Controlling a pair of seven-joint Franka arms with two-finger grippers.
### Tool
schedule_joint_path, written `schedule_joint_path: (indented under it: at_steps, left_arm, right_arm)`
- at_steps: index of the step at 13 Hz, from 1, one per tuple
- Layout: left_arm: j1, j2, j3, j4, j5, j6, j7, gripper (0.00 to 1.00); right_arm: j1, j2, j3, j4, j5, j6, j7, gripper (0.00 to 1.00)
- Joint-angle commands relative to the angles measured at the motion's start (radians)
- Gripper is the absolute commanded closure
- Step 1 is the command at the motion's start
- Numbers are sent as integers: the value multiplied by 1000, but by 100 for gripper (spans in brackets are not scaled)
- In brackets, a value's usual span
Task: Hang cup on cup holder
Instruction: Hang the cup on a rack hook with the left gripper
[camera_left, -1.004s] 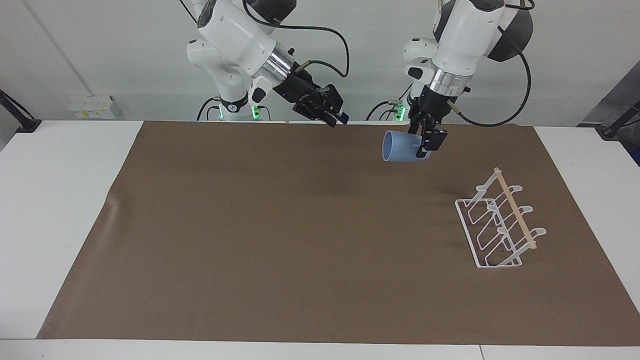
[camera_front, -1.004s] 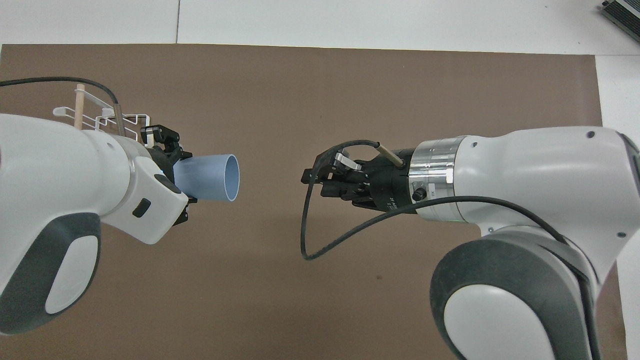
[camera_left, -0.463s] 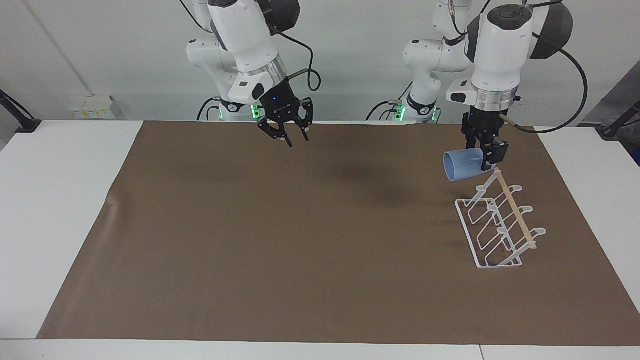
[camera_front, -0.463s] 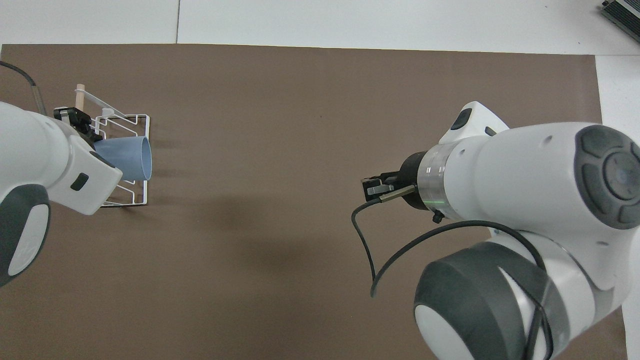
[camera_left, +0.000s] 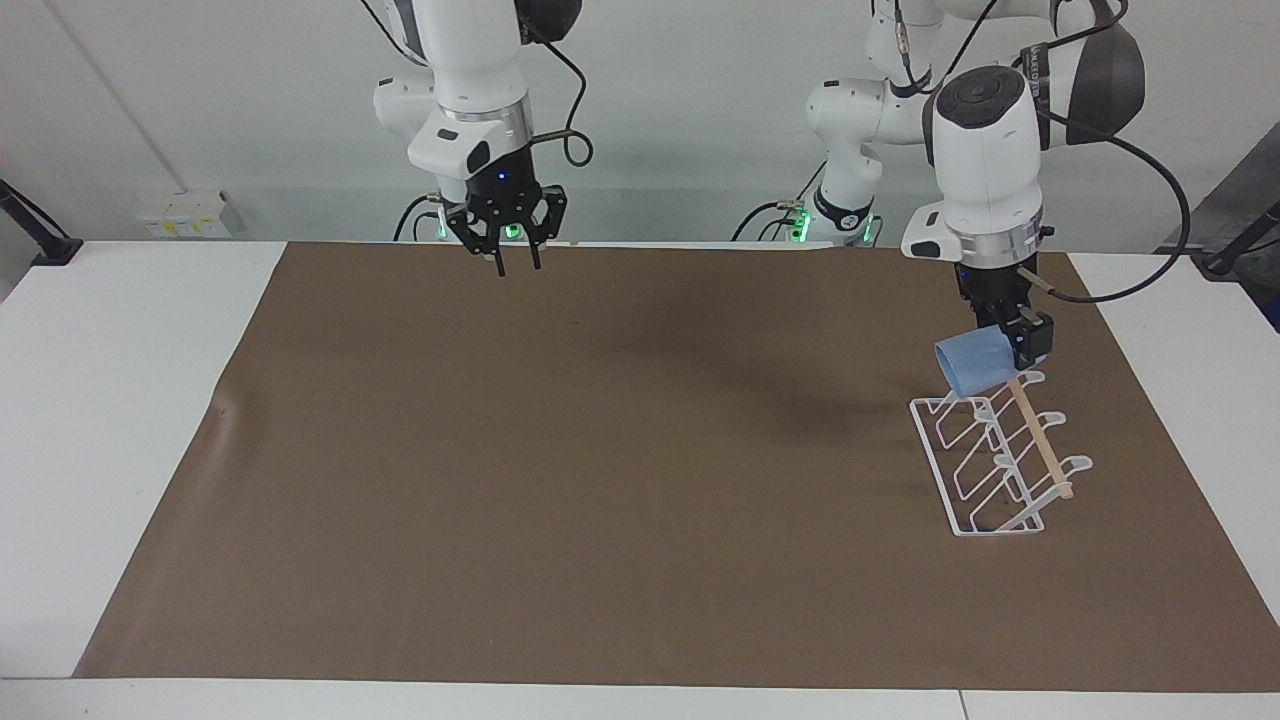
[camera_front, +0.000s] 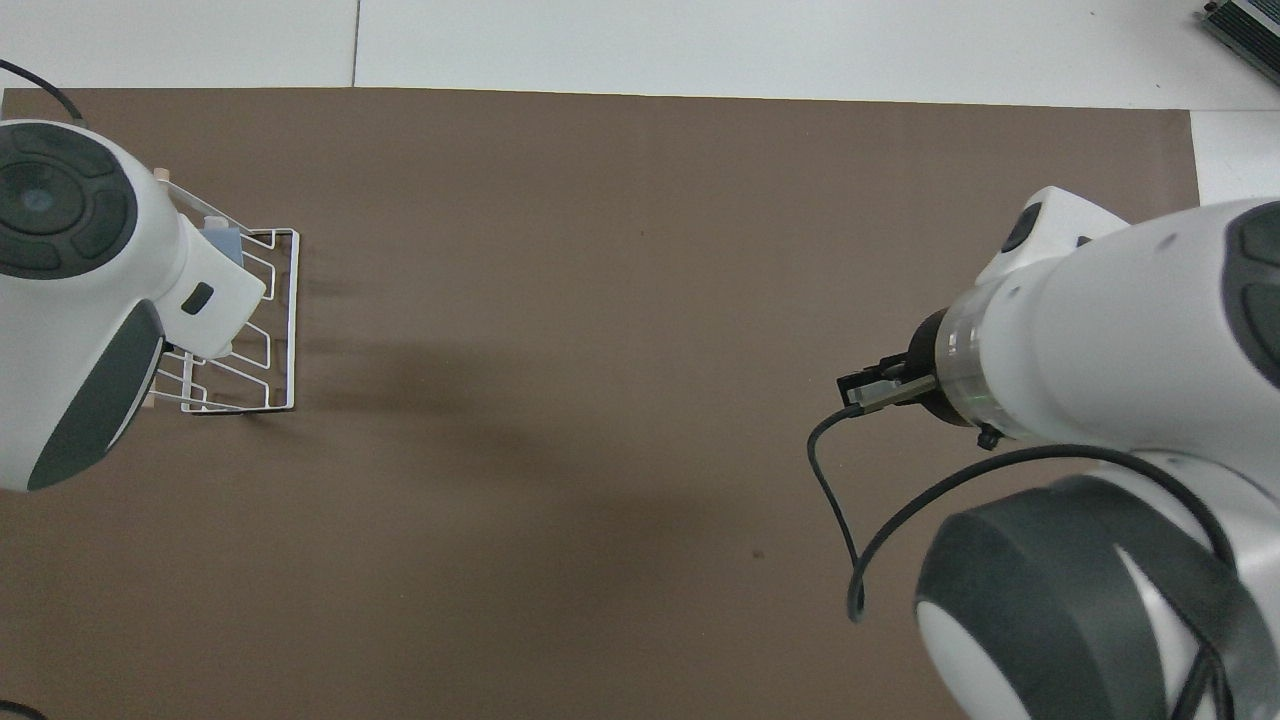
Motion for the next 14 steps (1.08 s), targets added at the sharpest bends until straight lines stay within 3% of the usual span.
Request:
schedule_joint_path:
  at_steps: [1, 5, 8, 12, 13, 14]
  left_arm:
    - [-42, 78, 4, 69, 149, -70, -116, 100]
    - [-61, 93, 4, 46, 277, -76, -129, 100]
    - [-93, 190, 4, 101, 377, -155, -129, 100]
    - [-94, 237, 4, 101, 441, -190, -129, 100]
    - [-98, 262, 5, 107, 455, -223, -130, 100]
    - [-98, 280, 4, 127, 472, -237, -132, 100]
  right_arm:
    - [-86, -4, 4, 4, -24, -50, -28, 54]
    - [-186, -34, 6, -64, -13, -41, -96, 51]
    - [-223, -60, 6, -130, -6, -5, -94, 50]
    - [-224, -59, 4, -150, -4, 64, -93, 31]
    - [-226, -57, 4, -159, -4, 94, -93, 23]
    - [-230, -56, 4, -165, -4, 120, -93, 5]
